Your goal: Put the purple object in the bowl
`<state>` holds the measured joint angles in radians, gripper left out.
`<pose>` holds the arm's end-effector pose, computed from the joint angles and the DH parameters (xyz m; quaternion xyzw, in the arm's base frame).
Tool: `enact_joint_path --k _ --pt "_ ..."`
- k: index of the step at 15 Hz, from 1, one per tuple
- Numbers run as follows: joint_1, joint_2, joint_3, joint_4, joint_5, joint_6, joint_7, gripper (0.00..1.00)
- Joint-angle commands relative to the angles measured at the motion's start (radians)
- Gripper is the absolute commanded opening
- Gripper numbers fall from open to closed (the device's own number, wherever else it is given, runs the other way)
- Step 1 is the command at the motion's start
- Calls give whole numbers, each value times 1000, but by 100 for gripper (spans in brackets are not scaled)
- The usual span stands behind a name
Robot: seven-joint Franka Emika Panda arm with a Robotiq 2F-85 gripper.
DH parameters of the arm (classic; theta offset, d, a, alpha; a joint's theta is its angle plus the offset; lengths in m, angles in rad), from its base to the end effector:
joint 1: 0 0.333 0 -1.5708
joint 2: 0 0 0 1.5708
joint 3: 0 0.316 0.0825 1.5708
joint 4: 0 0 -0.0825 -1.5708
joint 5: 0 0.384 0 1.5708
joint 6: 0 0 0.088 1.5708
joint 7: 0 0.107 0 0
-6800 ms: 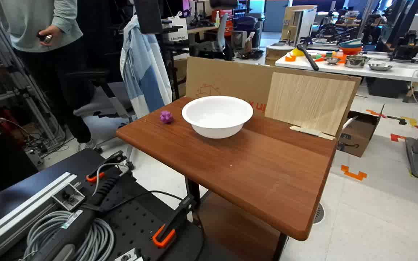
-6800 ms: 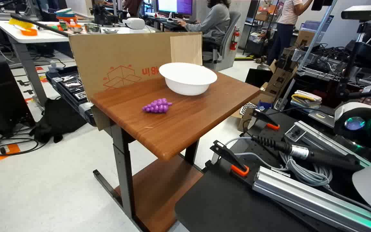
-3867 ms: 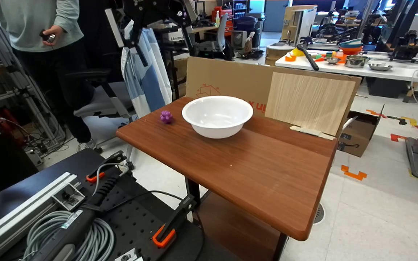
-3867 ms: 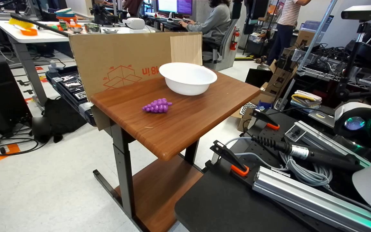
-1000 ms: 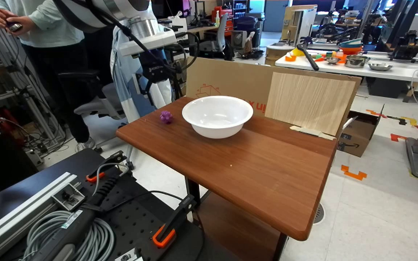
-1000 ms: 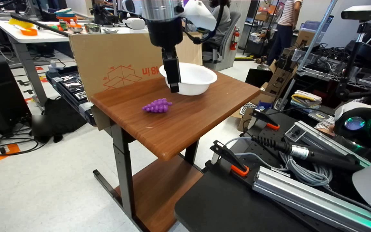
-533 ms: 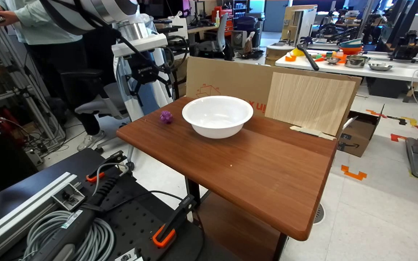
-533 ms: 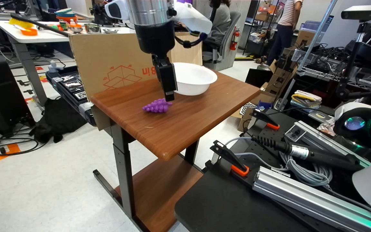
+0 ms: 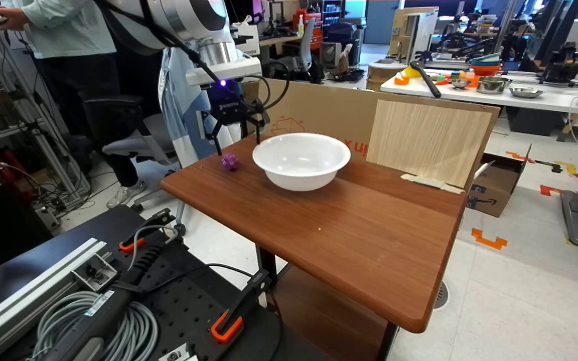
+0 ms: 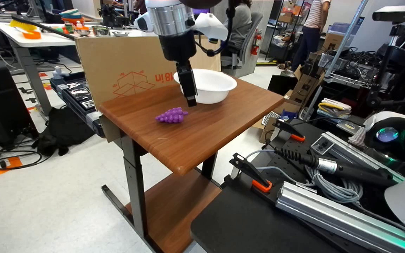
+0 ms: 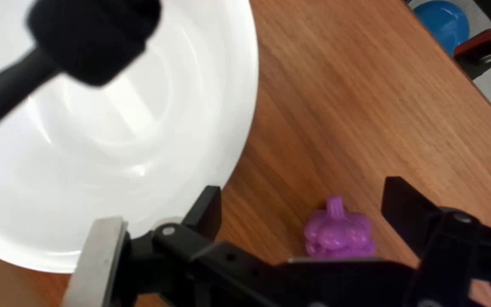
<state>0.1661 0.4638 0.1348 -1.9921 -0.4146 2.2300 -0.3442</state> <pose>0.5639 0.1609 0.2130 0.8829 0.4423 -0.1075 0.1154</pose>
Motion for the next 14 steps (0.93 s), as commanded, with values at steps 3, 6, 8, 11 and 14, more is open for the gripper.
enact_joint_path --k 3,6,8,11,14 --pt "6 119 16 181 58 -113 -34 100" --pt "14 143 36 226 72 -128 -42 100" --pt "24 157 47 248 79 -137 -42 100" --pt "37 171 52 262 78 -140 -39 100" --pt "34 203 42 285 89 -177 -32 100"
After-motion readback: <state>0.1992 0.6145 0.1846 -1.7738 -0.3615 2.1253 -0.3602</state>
